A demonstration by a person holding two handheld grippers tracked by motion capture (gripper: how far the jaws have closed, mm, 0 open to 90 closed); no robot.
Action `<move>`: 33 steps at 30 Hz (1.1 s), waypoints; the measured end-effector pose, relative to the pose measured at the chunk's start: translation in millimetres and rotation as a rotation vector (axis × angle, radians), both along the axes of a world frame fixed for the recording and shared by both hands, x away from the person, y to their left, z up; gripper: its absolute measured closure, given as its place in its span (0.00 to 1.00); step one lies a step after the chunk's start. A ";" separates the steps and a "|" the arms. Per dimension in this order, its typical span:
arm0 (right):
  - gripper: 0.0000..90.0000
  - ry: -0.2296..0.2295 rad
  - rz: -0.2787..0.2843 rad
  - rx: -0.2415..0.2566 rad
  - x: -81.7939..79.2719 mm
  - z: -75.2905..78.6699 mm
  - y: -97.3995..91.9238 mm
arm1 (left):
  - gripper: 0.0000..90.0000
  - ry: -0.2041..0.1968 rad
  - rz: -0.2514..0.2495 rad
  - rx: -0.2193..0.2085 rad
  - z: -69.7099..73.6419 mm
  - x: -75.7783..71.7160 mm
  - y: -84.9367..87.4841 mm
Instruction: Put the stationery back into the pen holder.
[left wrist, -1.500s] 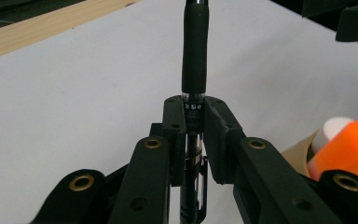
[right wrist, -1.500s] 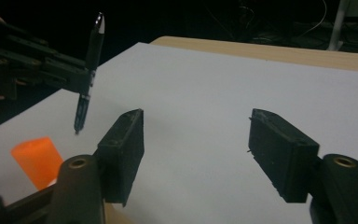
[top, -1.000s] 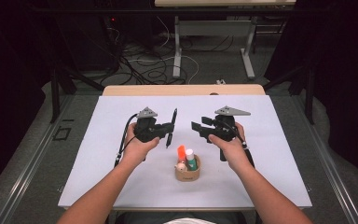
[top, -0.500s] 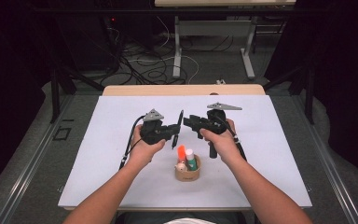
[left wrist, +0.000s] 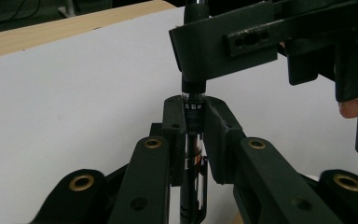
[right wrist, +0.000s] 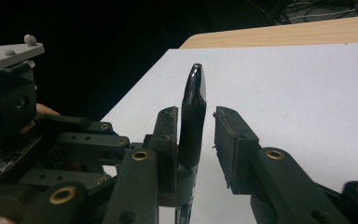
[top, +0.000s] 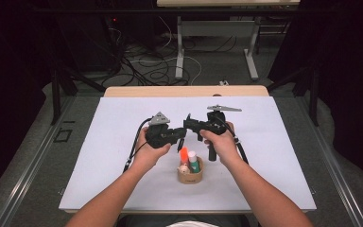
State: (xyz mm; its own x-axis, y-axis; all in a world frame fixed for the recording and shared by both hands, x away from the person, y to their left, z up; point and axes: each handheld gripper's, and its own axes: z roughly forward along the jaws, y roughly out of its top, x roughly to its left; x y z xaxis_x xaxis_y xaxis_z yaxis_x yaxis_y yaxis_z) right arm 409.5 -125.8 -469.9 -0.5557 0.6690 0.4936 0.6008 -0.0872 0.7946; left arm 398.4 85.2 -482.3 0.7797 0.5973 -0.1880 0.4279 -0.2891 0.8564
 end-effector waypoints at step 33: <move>0.89 -0.077 -0.065 -0.040 -3.5 2.8 -20.7 | 0.51 0.009 0.074 0.032 -5.3 -2.6 13.4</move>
